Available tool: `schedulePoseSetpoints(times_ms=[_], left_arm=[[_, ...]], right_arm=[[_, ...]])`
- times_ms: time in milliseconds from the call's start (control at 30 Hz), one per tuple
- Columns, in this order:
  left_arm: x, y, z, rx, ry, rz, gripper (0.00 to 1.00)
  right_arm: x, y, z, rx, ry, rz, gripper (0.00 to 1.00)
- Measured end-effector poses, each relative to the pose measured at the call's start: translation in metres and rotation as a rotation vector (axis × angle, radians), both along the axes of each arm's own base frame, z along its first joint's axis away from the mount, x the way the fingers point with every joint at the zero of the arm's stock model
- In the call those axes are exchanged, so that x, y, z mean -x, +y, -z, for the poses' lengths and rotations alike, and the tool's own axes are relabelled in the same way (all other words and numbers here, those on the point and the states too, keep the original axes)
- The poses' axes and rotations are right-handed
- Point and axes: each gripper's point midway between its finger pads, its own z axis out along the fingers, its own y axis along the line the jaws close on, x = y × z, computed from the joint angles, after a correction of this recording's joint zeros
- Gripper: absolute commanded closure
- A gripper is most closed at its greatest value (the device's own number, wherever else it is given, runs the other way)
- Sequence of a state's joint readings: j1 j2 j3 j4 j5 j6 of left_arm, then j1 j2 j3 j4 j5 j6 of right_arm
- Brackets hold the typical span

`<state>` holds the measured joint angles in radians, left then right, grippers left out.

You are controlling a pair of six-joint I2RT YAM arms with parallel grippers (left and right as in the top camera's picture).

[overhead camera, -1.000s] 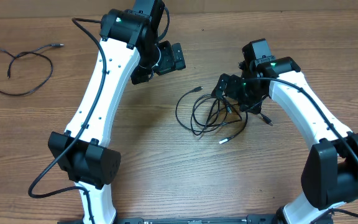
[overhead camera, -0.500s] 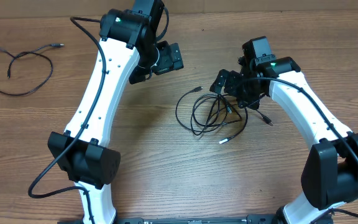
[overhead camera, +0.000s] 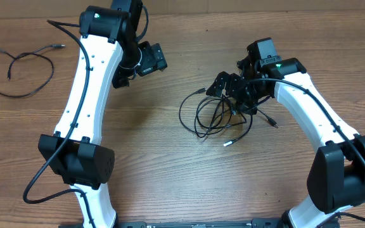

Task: Untangle cables

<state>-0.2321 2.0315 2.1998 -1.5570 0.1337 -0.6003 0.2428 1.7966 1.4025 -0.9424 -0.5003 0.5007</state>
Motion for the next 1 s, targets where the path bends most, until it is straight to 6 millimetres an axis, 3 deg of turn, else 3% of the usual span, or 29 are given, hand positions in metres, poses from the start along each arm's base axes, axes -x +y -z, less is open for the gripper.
schedulePoseSetpoints(times_ms=[267,433,600,667,800,1000], left_arm=[[0.004,0.001,0.001,-0.004,0.014,0.004,0.01],[0.007,0.002,0.001,-0.008,0.028,0.008,0.00],[0.007,0.001,0.001,-0.008,0.027,0.010,0.01],[0.007,0.000,0.001,-0.008,0.027,0.012,0.00],[0.010,-0.006,0.004,-0.010,0.034,0.027,0.00],[0.012,-0.012,0.015,-0.014,0.049,0.044,0.00]], right_arm=[[0.002,0.000,-0.001,-0.016,0.021,0.017,0.00],[-0.001,-0.026,-0.004,-0.017,0.073,0.126,0.00],[0.001,-0.059,-0.034,-0.012,0.031,0.226,0.00],[0.010,-0.069,-0.054,0.007,-0.007,0.249,0.00],[0.030,-0.078,-0.076,0.050,-0.040,0.269,0.00],[0.056,-0.091,-0.092,0.108,-0.044,0.297,0.00]])
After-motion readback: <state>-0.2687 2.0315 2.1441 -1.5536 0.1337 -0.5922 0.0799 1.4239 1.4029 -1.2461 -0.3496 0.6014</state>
